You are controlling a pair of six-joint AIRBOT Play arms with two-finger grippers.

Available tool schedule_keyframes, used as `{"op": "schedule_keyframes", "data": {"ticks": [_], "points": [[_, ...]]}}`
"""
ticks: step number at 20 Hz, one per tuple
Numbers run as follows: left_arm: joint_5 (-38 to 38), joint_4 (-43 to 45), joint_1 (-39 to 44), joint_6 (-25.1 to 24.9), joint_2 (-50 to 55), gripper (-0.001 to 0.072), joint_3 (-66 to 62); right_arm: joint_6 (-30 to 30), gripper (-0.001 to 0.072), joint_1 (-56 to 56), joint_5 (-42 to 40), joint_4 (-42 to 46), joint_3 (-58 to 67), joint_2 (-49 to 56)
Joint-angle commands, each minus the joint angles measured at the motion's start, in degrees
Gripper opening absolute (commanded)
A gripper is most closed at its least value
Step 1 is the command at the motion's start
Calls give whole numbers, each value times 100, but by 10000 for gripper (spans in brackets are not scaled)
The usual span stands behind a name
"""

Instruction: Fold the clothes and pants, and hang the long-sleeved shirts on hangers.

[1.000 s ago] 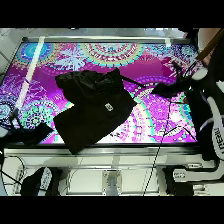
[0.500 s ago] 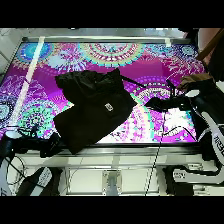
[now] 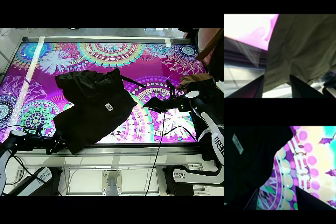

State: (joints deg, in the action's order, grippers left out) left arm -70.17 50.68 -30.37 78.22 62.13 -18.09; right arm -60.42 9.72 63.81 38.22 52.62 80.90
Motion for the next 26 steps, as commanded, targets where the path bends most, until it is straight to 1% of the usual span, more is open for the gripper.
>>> {"op": "schedule_keyframes", "data": {"ticks": [1, 2, 3, 5, 6, 8, 10, 12, 15, 16, 18, 20, 21, 23, 24, 25, 26], "points": [[210, -22, 4, -199, 229, 344, 4, -4, 535, 0, 0, -190, 0, -4], [221, -42, 4, -273, 267, 205, 4, -4, 534, 0, 2, -227, 0, -4], [229, -50, 4, -361, 262, 25, 2, -4, 534, 0, 7, -229, 0, -4], [203, -219, 2, -520, 245, 18, -26, -2, 535, 0, 2, -225, -2, -4], [168, -326, 2, -525, 245, 18, -92, -2, 535, 0, 0, -225, -2, -4], [-35, -428, 2, -638, 245, 18, -361, -11, 536, -9, -31, -227, -2, -2], [-160, -426, 2, -667, 245, 17, -741, -212, 535, -120, -258, -258, -4, 22], [-168, -426, 2, -667, 245, 16, -1073, -317, 536, -476, -682, -317, -2, 175], [-343, -424, 2, -667, 245, 16, -1314, -315, 536, -1152, -1493, -942, 0, 761], [-387, -420, 2, -669, 245, 16, -1318, -313, 536, -1274, -1624, -1250, 0, 986], [-391, -332, 2, -669, 245, 16, -1318, -310, 536, -1388, -1648, -1620, 55, 1351], [-393, -251, 2, -669, 245, 16, -1318, -313, 528, -1523, -1661, -1731, 155, 1596], [-391, -251, 2, -669, 245, 16, -1318, -313, 478, -1591, -1685, -1777, 223, 1661], [-389, -251, 2, -671, 245, 16, -1318, -310, 469, -1696, -1919, -1853, 367, 1672], [-393, -251, 2, -671, 245, 17, -1318, -313, 356, -1714, -1965, -1869, 466, 1670], [-413, -251, 2, -673, 245, 16, -1325, -313, 145, -1711, -1880, -1867, 592, 1668], [-452, -245, 0, -726, 245, 16, -1349, -304, 50, -1663, -1637, -1845, 730, 1657]]}}
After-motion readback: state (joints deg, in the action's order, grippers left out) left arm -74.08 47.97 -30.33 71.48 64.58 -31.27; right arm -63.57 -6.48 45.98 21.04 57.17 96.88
